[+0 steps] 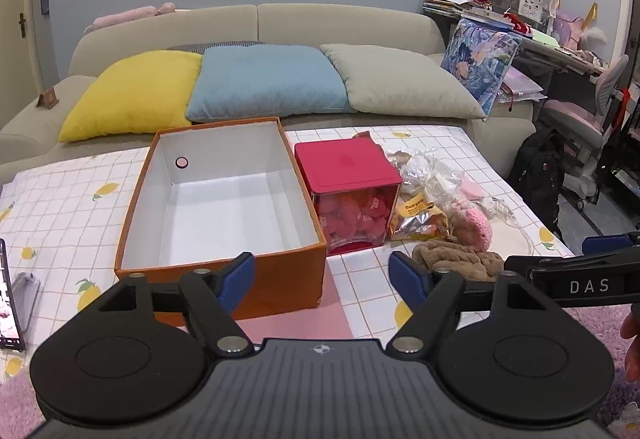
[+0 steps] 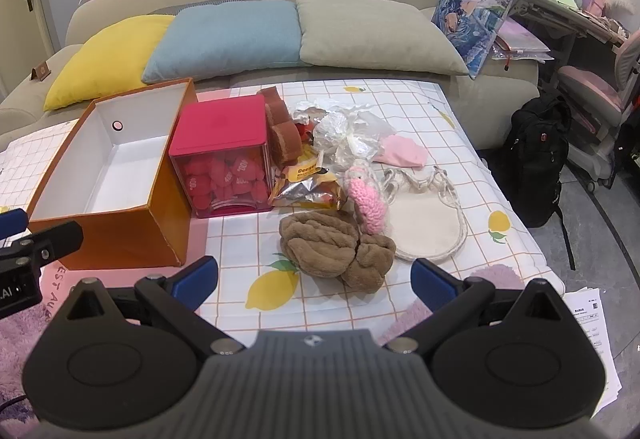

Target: Organize soft objects

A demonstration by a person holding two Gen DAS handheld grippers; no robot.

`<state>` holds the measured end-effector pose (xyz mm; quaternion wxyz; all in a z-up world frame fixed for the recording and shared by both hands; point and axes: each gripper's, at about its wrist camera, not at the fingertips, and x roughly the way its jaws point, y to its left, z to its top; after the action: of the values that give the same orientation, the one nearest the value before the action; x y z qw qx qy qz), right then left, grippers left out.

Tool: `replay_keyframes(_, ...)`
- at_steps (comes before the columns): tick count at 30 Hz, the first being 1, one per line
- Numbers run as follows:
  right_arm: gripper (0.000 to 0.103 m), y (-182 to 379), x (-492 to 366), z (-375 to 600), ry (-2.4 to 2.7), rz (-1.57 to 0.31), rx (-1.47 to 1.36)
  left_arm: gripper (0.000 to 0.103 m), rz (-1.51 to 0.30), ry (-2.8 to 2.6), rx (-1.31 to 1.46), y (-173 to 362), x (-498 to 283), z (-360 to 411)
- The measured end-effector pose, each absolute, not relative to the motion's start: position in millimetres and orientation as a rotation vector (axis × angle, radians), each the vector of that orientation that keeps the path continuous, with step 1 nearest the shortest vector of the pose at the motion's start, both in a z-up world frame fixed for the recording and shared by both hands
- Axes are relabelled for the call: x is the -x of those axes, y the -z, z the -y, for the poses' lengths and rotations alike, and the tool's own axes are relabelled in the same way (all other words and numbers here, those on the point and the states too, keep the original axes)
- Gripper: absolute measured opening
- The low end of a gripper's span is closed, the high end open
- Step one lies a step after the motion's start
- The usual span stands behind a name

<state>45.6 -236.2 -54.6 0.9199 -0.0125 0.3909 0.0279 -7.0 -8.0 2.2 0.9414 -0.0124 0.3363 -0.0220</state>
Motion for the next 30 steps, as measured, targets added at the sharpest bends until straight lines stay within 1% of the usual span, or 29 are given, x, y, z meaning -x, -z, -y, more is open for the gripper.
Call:
replay_keyframes(19,0.1,54.9,-46.9,236.0,-0.043,-0.817,0.036,0.083,-0.712,0.065,0.062,-0.7,5.3,-0.4)
replay_keyframes(23,0.1,55.0,-46.6,235.6,-0.044,-0.818,0.039,0.081,-0.716,0.071,0.065,0.8,5.6,0.9)
replay_keyframes(30,0.1,55.2,-46.8,234.3,-0.044,-0.821,0.045,0.08,-0.715,0.066,0.066,1.1,6.0,0.3)
